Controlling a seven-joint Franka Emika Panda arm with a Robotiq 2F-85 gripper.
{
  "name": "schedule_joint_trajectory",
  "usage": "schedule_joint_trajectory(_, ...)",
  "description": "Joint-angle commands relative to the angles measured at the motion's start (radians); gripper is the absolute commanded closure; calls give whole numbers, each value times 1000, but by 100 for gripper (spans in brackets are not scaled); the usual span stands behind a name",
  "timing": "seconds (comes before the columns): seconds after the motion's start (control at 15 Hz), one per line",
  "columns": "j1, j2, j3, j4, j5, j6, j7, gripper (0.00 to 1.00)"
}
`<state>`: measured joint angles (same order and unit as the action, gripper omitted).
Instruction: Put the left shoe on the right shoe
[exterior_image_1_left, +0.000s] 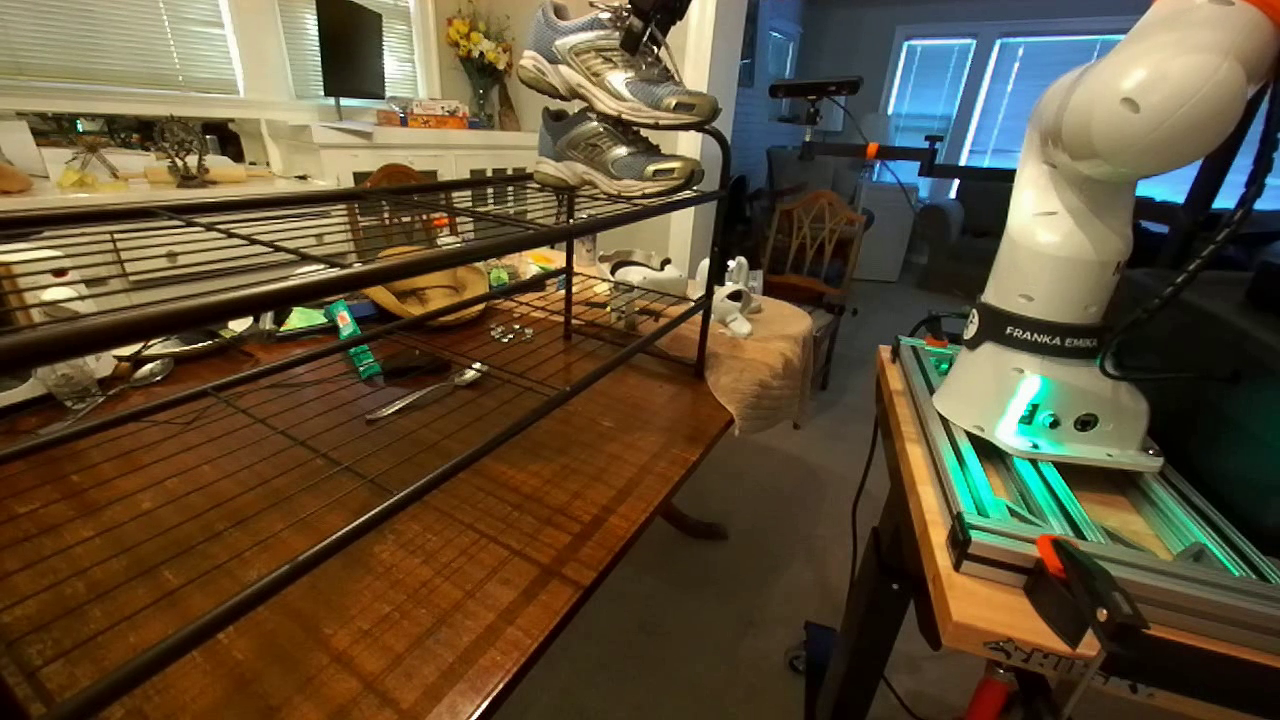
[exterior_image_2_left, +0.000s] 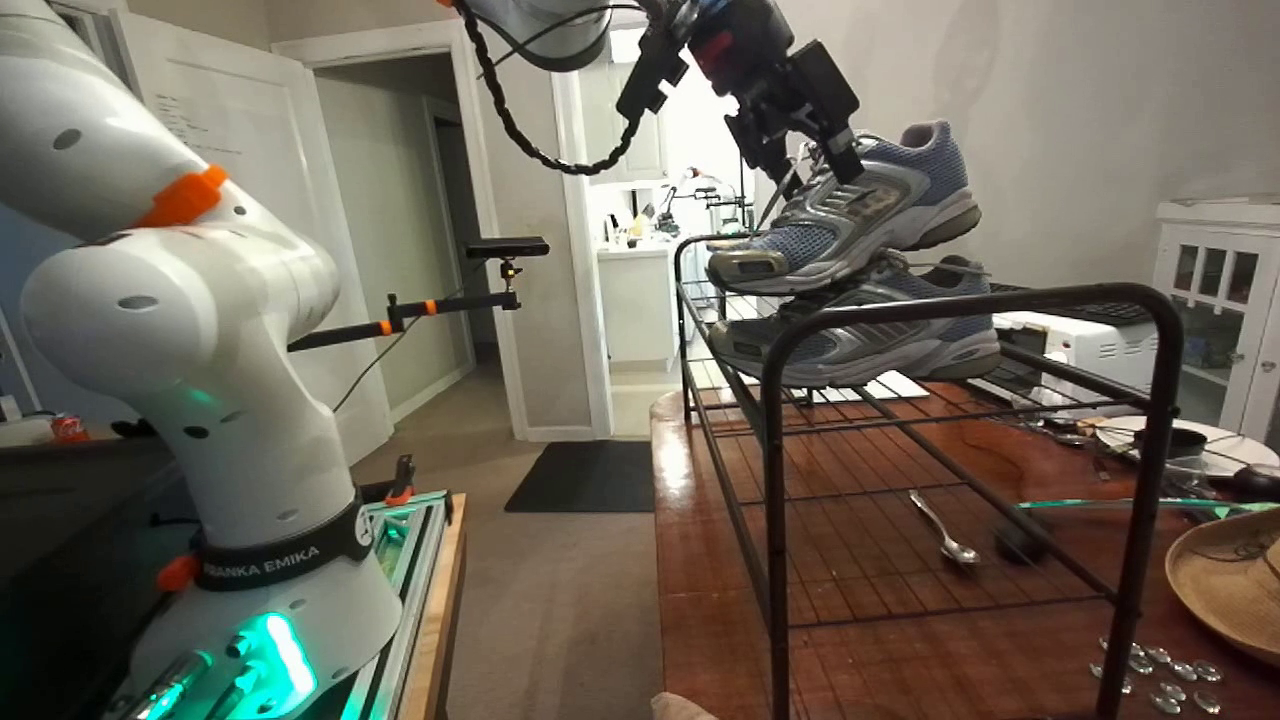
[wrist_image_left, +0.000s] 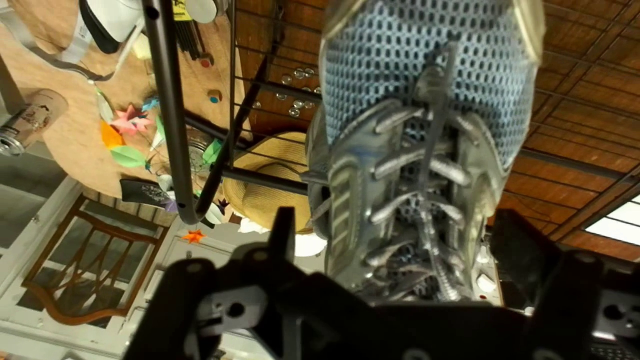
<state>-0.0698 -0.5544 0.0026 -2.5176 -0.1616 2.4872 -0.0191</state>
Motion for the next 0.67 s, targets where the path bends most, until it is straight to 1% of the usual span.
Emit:
schedule_joint_trajectory(0.0,-4,-49,-3,19,13,-118,14,0)
schedule_joint_trajectory(0.07,-1,-59,-7,23,18,-137,10,0)
schedule_joint_trajectory(0.6,15,-122,-21,81,44,-394,-8,0)
